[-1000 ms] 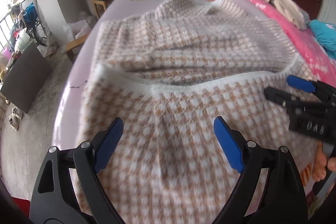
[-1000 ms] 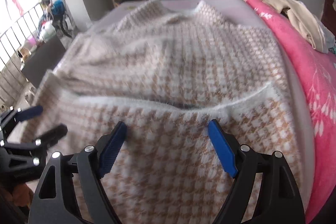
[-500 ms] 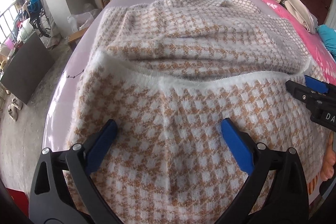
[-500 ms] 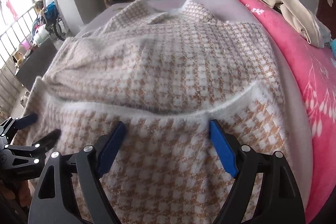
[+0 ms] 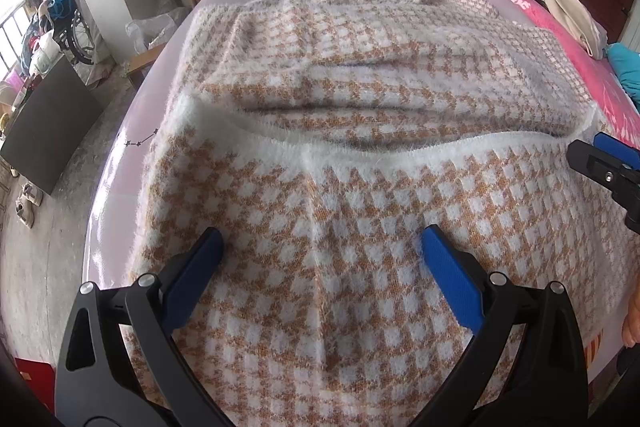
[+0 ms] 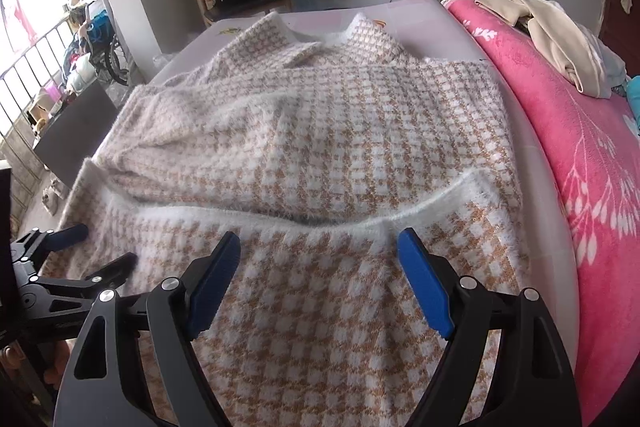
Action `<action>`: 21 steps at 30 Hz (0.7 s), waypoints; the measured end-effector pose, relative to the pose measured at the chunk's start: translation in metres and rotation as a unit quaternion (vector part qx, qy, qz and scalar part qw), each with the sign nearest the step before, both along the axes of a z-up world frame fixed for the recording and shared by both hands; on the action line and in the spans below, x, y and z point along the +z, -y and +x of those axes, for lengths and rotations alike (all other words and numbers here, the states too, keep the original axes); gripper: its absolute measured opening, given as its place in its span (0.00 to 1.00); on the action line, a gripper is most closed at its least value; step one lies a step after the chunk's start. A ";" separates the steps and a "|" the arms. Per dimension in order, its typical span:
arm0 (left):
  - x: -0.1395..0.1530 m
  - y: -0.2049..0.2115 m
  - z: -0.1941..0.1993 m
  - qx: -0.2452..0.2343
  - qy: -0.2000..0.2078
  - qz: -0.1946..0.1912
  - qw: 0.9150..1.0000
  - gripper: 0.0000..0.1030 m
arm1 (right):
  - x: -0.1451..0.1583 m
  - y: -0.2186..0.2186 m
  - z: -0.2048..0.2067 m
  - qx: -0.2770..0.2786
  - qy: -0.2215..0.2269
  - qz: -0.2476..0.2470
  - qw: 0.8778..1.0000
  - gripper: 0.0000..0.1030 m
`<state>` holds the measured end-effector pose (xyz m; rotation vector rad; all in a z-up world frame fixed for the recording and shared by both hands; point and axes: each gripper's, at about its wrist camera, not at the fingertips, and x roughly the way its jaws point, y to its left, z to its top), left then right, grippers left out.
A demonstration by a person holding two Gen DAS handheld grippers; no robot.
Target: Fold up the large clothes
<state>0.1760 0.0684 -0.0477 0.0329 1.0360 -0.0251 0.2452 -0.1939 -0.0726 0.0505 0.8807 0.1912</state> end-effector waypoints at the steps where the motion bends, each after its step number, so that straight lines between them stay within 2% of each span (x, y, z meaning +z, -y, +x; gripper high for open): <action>1: 0.000 0.000 0.000 0.000 -0.001 0.000 1.000 0.94 | 0.002 0.000 -0.001 0.001 0.001 0.002 1.000 0.77; 11: 0.000 -0.001 0.001 0.000 -0.003 -0.001 1.000 0.94 | 0.015 -0.007 -0.022 0.035 0.003 0.023 0.999 0.77; 16: 0.000 0.000 0.000 0.001 -0.003 -0.001 1.000 0.94 | 0.009 -0.016 -0.034 0.061 -0.009 0.023 0.998 0.77; 21: 0.000 -0.001 0.000 0.001 -0.002 -0.001 1.000 0.94 | -0.012 -0.024 -0.040 0.072 -0.031 0.006 0.997 0.77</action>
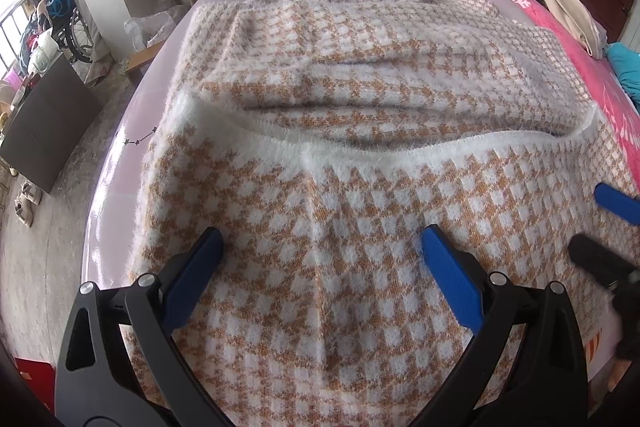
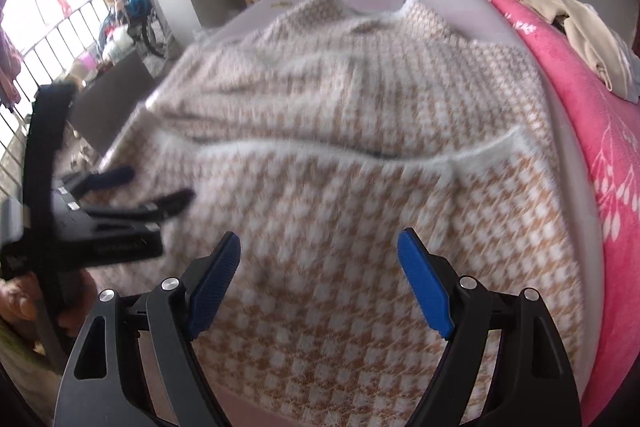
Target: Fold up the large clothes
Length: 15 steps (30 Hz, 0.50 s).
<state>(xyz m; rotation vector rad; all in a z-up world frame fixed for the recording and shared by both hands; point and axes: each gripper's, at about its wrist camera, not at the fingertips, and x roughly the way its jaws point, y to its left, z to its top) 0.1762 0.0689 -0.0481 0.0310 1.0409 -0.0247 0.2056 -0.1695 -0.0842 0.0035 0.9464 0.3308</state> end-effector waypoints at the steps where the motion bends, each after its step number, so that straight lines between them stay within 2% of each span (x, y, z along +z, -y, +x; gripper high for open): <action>1: 0.000 0.000 0.000 0.001 0.000 -0.001 1.000 0.94 | -0.005 -0.002 0.001 0.001 -0.005 -0.007 1.000 0.77; 7: -0.001 0.000 0.000 0.001 -0.001 -0.001 1.000 0.94 | -0.005 -0.003 -0.002 0.005 0.000 -0.014 1.000 0.77; 15: -0.001 0.000 0.000 0.001 -0.001 -0.001 1.000 0.94 | 0.012 -0.004 -0.025 0.035 0.019 -0.006 0.999 0.77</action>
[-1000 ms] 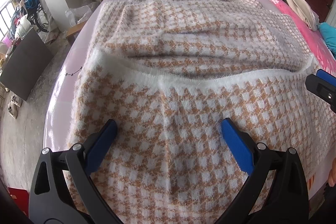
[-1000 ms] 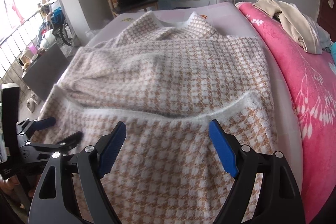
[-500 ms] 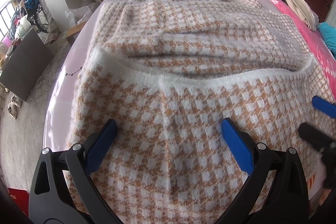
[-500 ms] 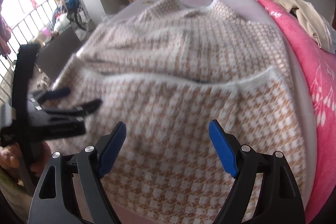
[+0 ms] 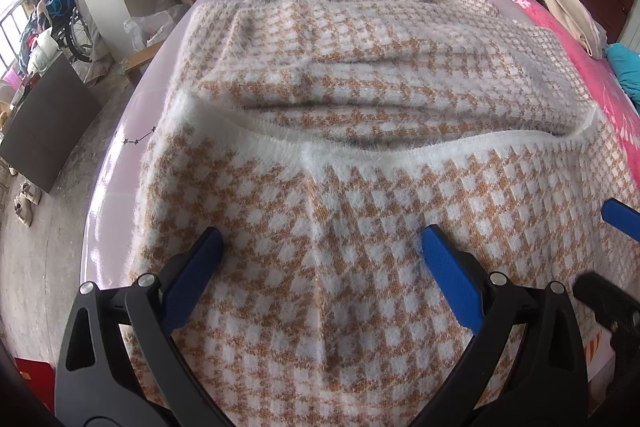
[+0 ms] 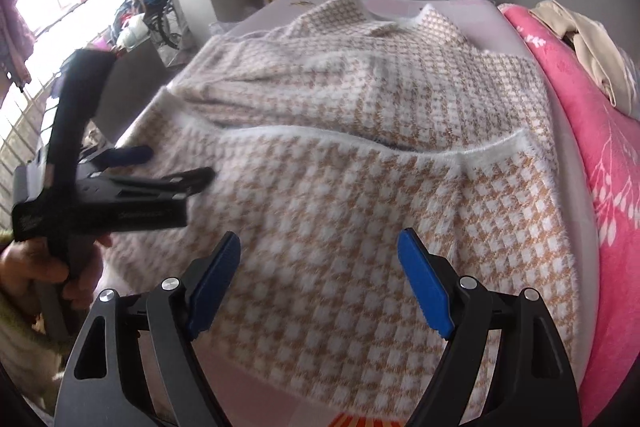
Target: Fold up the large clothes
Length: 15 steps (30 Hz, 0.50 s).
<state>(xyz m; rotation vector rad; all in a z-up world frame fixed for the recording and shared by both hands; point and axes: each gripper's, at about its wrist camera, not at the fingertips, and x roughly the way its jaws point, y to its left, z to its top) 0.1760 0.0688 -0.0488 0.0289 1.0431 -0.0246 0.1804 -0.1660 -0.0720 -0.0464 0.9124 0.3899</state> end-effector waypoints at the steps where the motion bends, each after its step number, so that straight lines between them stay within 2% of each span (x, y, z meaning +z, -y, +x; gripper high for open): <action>1: 0.000 0.000 0.000 0.000 0.000 0.000 1.000 0.94 | 0.001 -0.001 -0.003 0.004 0.000 0.000 1.000 0.77; 5: 0.000 0.000 0.000 0.001 0.000 0.000 1.000 0.94 | -0.002 -0.006 -0.015 0.025 0.002 -0.019 1.000 0.77; 8: 0.000 0.000 0.001 0.000 0.001 0.000 1.000 0.94 | -0.016 -0.012 -0.018 0.033 -0.005 -0.046 0.998 0.77; 11: 0.000 0.000 0.001 -0.001 0.003 0.000 1.000 0.94 | -0.022 -0.011 -0.016 0.031 -0.004 -0.044 0.999 0.79; 15: 0.005 -0.002 -0.002 -0.006 0.004 -0.005 1.000 0.94 | -0.011 -0.007 -0.014 0.034 -0.009 -0.036 0.999 0.79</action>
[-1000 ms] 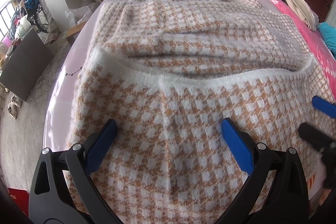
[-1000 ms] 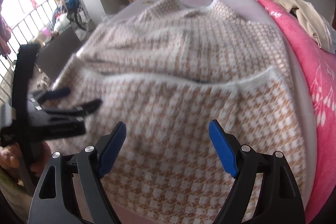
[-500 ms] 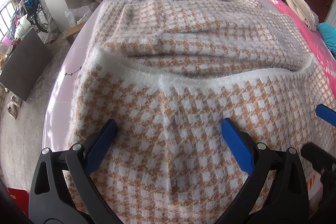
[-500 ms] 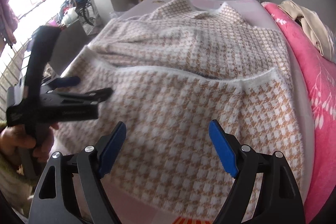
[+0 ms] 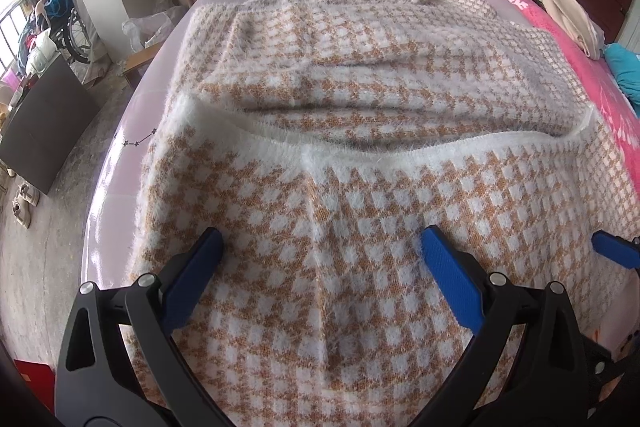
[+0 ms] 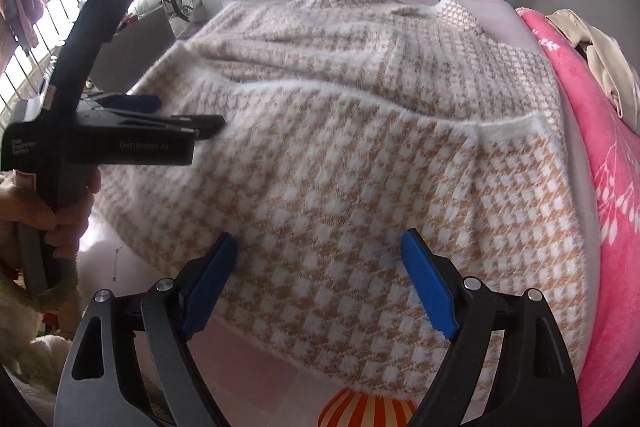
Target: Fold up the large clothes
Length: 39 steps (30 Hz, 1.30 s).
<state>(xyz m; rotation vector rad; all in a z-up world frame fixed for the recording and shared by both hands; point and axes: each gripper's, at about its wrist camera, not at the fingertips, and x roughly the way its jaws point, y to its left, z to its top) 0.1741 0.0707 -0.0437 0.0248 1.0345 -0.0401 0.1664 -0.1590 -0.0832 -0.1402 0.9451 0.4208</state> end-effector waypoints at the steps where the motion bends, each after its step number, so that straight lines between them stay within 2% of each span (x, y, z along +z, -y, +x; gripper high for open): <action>1: 0.003 -0.001 -0.001 -0.003 0.002 -0.001 1.000 0.93 | 0.005 0.002 0.000 0.003 0.002 0.004 1.000 0.79; 5: 0.032 -0.007 -0.009 -0.014 0.048 0.002 0.999 0.93 | 0.033 0.019 0.008 0.010 0.007 0.030 0.999 0.79; 9: 0.072 -0.013 0.003 -0.028 0.093 -0.004 0.995 0.93 | 0.068 0.045 0.041 0.008 0.010 0.066 0.998 0.79; 12: 0.103 -0.018 0.032 -0.035 0.115 -0.017 0.993 0.93 | 0.094 0.062 0.081 -0.001 0.012 0.081 0.997 0.79; 14: 0.120 -0.022 0.059 -0.039 0.124 -0.040 0.991 0.93 | 0.110 0.071 0.116 -0.007 0.009 0.090 0.996 0.79; 18: 0.133 -0.011 0.126 -0.057 0.133 -0.054 0.988 0.92 | 0.124 0.078 0.186 -0.024 -0.001 0.095 0.995 0.79; 21: 0.127 0.002 0.181 -0.065 0.123 -0.066 0.988 0.92 | 0.125 0.078 0.246 -0.040 -0.017 0.095 0.995 0.79; 23: 0.117 0.013 0.221 -0.061 0.108 -0.080 0.989 0.88 | 0.118 0.076 0.286 -0.054 -0.032 0.092 0.994 0.79; 25: 0.106 0.024 0.253 -0.063 0.096 -0.084 0.990 0.79 | 0.107 0.076 0.323 -0.072 -0.047 0.092 0.992 0.79; 27: 0.091 0.036 0.285 -0.059 0.082 -0.094 0.990 0.75 | 0.090 0.075 0.362 -0.088 -0.071 0.102 0.988 0.79; 30: 0.064 0.046 0.325 -0.051 0.049 -0.121 0.990 0.70 | 0.072 0.074 0.400 -0.107 -0.086 0.106 0.985 0.73; 31: 0.052 0.049 0.341 -0.045 0.030 -0.123 0.991 0.64 | 0.065 0.075 0.414 -0.116 -0.090 0.109 0.983 0.70; 33: 0.038 0.052 0.359 -0.039 0.011 -0.130 0.991 0.58 | 0.052 0.076 0.435 -0.122 -0.106 0.115 0.980 0.67; 36: 0.018 0.052 0.376 -0.031 -0.019 -0.148 0.988 0.40 | 0.031 0.075 0.451 -0.125 -0.133 0.116 0.976 0.60; 39: 0.008 0.055 0.376 -0.040 -0.035 -0.160 0.986 0.25 | 0.013 0.070 0.460 -0.119 -0.158 0.106 0.974 0.44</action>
